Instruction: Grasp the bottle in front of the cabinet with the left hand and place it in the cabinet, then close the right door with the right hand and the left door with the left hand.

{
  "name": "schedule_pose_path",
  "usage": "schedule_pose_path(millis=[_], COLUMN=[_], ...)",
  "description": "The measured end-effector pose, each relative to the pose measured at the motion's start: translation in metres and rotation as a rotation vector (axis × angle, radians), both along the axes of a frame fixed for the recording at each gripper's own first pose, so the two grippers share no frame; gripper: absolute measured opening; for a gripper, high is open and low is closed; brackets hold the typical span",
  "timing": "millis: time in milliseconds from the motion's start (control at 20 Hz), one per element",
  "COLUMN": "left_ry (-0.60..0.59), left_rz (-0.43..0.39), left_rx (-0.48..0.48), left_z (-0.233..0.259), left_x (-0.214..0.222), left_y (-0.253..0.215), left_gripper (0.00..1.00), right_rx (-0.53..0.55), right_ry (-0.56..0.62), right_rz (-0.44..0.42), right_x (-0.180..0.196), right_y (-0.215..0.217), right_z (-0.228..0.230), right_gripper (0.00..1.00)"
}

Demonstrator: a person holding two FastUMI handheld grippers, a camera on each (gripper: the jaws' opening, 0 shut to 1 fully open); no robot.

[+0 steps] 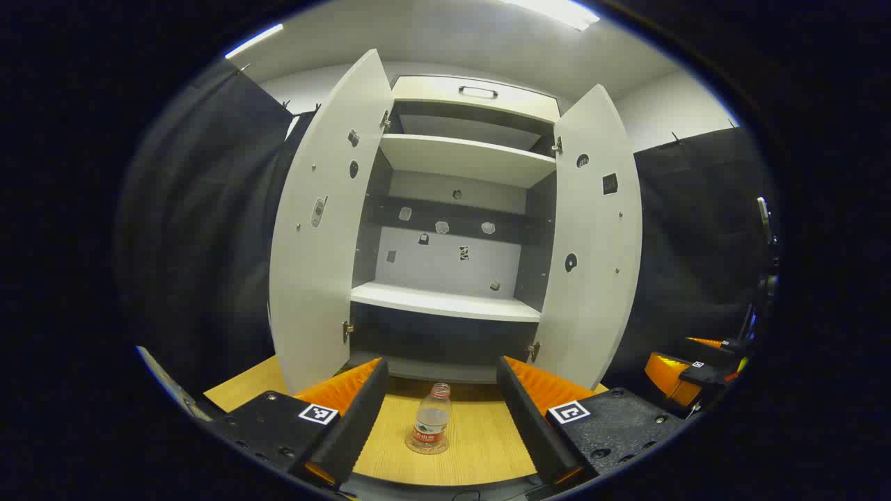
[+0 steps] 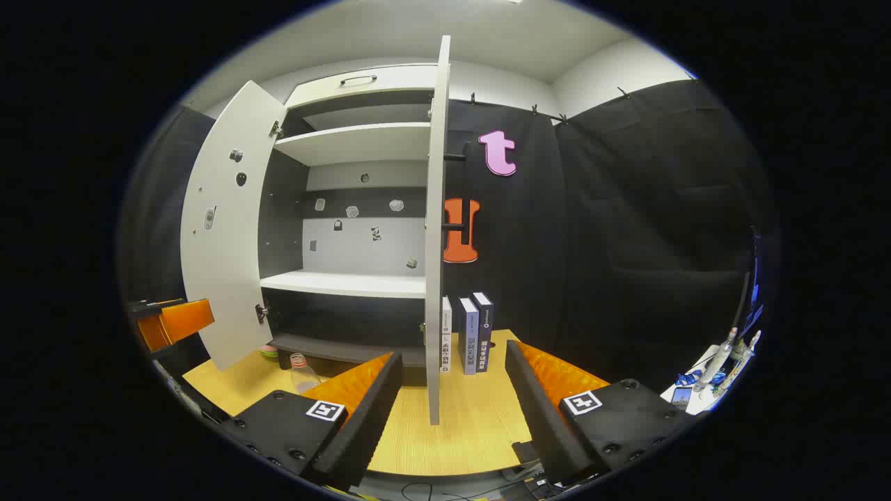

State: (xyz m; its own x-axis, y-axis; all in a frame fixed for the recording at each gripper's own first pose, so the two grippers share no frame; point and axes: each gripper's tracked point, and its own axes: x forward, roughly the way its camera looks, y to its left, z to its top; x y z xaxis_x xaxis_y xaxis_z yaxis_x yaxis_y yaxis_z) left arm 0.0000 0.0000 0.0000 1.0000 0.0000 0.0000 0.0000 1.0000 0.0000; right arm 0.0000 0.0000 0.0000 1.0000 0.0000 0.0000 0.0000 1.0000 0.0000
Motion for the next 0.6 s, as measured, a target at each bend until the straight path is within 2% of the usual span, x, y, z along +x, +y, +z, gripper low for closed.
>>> schedule_pose_path(millis=[450,600], left_ry=[0.000,0.000], left_rz=[-0.018,-0.021], left_rx=[0.018,0.014], left_z=[0.0030,0.0073], left_x=[0.0030,0.0033], left_y=[-0.0036,-0.0034], left_gripper=[0.95,0.95], right_rx=[0.001,0.009], right_ry=[0.011,0.009], right_rz=[-0.003,0.002], right_x=[0.0005,0.0017], right_y=[0.0010,0.0050], right_z=[-0.0015,0.0008], right_gripper=[0.89,0.98])
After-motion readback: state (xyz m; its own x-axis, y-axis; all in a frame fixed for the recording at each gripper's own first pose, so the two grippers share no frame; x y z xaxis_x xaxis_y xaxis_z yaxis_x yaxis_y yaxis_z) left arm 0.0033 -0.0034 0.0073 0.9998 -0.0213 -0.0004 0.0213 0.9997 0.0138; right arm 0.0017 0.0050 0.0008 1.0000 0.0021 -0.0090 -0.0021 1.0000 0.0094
